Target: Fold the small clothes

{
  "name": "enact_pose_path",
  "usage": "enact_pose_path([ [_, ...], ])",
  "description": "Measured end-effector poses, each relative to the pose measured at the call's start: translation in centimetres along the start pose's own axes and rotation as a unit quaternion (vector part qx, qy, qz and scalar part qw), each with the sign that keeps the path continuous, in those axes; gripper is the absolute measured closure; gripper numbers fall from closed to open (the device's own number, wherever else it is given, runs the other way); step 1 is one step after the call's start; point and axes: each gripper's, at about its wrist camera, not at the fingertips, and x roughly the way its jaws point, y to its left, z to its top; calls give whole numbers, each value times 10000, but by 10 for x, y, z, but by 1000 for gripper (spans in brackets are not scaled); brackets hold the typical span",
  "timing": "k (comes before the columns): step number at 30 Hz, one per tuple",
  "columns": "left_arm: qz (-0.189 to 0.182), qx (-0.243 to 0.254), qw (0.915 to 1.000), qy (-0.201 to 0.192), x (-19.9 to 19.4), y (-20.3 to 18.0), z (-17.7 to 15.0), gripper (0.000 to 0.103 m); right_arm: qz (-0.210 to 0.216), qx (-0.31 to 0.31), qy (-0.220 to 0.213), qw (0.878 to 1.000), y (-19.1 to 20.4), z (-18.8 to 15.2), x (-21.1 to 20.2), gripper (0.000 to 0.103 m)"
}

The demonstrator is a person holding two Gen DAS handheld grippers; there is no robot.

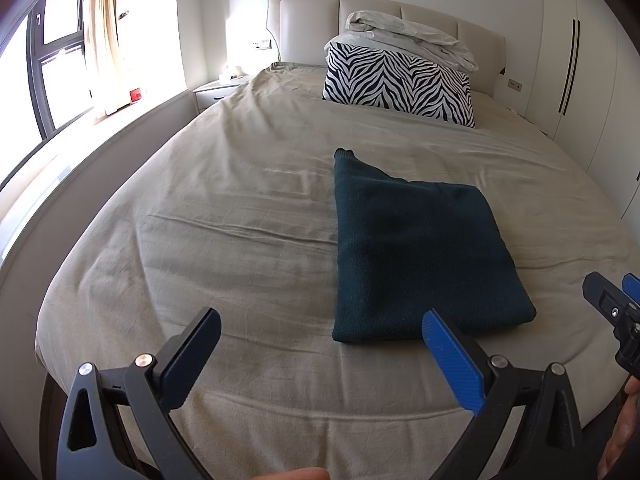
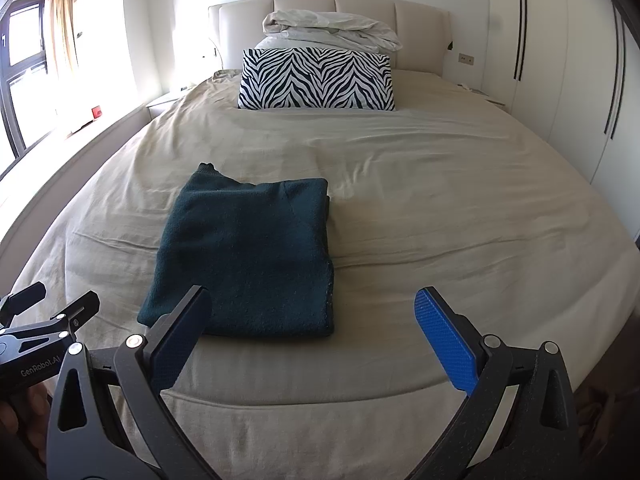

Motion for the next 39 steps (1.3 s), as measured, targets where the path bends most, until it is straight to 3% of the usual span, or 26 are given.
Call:
enact_pose_path([
  [39, -11, -21, 10000, 16, 1, -1, -2, 0, 21, -9, 29, 10000, -1, -3, 1, 0],
])
